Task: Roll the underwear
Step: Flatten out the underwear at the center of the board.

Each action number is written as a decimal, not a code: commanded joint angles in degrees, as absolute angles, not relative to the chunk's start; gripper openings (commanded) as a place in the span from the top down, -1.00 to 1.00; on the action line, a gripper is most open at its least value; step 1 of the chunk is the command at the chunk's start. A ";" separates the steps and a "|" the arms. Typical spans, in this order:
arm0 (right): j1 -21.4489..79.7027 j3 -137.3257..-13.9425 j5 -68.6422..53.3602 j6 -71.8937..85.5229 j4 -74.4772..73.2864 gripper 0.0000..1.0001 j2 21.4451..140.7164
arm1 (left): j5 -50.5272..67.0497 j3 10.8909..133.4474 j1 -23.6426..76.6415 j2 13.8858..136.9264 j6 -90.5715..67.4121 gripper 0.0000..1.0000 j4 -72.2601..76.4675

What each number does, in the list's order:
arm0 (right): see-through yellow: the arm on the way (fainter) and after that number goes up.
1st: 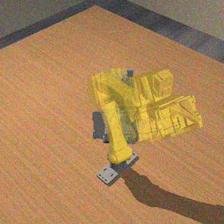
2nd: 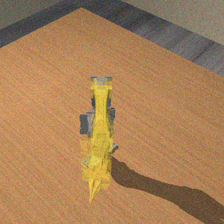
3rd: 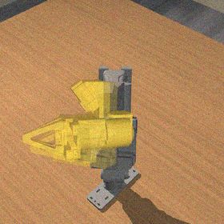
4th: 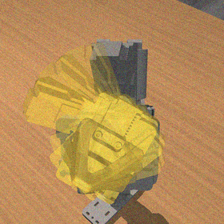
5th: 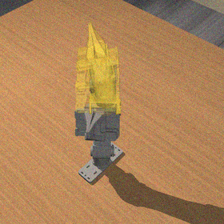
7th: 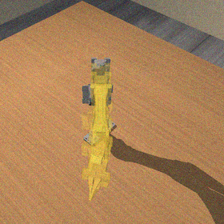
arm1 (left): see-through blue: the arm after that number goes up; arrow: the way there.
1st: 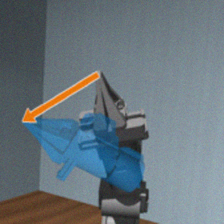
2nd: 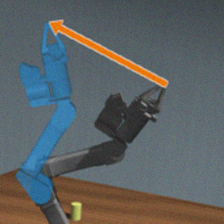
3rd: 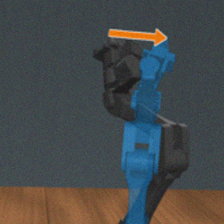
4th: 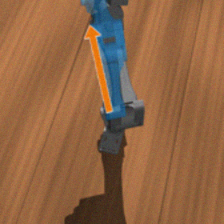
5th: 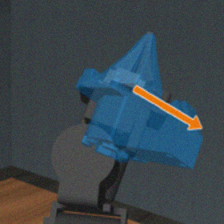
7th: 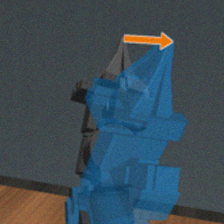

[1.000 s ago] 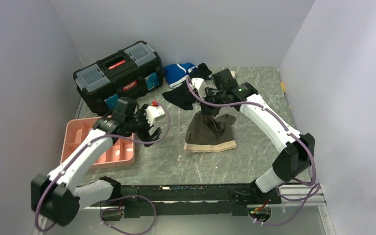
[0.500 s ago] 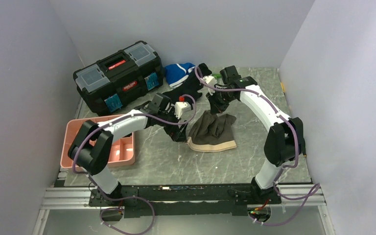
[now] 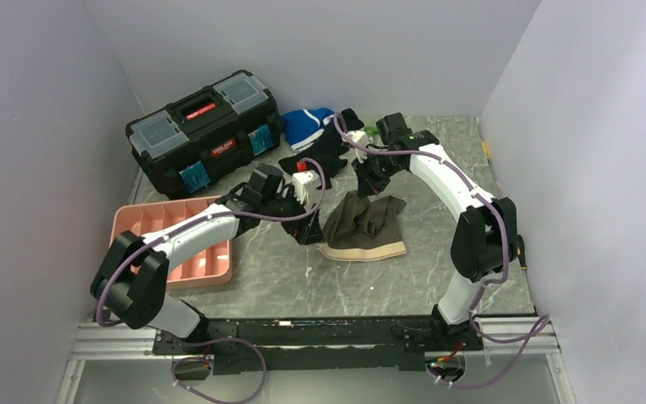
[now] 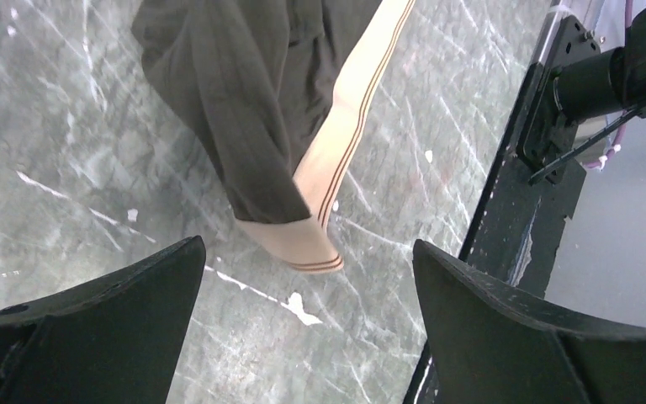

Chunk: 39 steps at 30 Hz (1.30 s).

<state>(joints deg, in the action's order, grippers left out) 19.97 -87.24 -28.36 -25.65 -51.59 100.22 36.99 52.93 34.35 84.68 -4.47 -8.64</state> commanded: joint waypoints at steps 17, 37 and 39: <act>19.53 -91.40 -29.67 -24.92 -50.89 1.00 99.23 | 22.05 64.69 41.43 96.77 1.20 0.39 -16.16; 15.63 -86.38 -25.48 -41.37 -52.42 1.00 73.30 | 15.99 75.76 45.31 79.50 28.88 1.00 -42.62; 16.47 -78.53 -28.44 -44.02 -55.20 0.81 68.44 | 15.40 69.15 49.19 77.35 30.12 0.86 -43.90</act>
<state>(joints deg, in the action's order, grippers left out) 15.73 -90.32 -24.73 -35.94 -50.83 75.02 18.00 79.24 44.45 79.35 24.84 -35.64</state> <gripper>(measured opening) 0.011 0.028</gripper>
